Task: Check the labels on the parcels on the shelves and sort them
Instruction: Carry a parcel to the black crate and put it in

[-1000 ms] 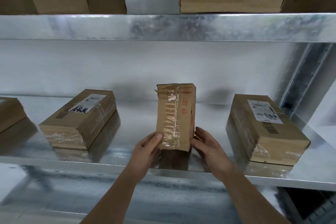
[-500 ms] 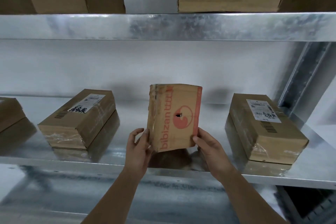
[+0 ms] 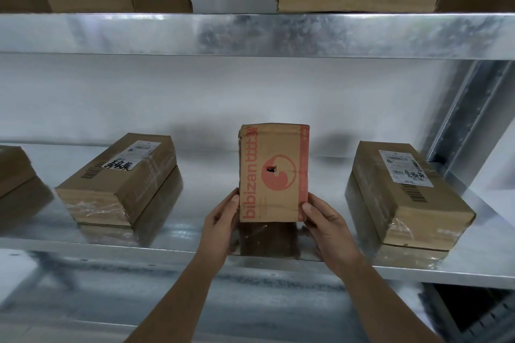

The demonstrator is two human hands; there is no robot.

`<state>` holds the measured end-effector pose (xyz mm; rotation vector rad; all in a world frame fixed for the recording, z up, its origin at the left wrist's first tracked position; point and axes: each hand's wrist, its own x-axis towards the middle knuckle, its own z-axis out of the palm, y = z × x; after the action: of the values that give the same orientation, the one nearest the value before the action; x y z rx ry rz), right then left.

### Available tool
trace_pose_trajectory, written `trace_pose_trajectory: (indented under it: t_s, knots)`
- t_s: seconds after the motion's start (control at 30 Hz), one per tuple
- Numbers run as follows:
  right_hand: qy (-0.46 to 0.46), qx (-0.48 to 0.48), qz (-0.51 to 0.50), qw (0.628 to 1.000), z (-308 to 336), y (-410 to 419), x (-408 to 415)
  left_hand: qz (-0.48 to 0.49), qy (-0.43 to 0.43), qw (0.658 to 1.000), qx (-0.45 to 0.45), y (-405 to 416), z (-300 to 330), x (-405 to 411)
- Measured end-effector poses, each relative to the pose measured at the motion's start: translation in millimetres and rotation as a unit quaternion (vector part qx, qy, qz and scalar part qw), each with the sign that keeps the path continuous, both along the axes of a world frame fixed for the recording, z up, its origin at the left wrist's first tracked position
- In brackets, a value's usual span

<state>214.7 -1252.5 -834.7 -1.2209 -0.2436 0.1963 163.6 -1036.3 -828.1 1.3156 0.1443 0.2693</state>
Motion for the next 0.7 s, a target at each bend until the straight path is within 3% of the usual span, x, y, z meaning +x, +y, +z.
trace_pose_trajectory:
  t_s: [0.7]
  knots:
    - [0.011,-0.04,-0.016,0.999,-2.7,0.7,2.7,-0.021,-0.019,1.0,0.004,3.4,-4.4,3.2]
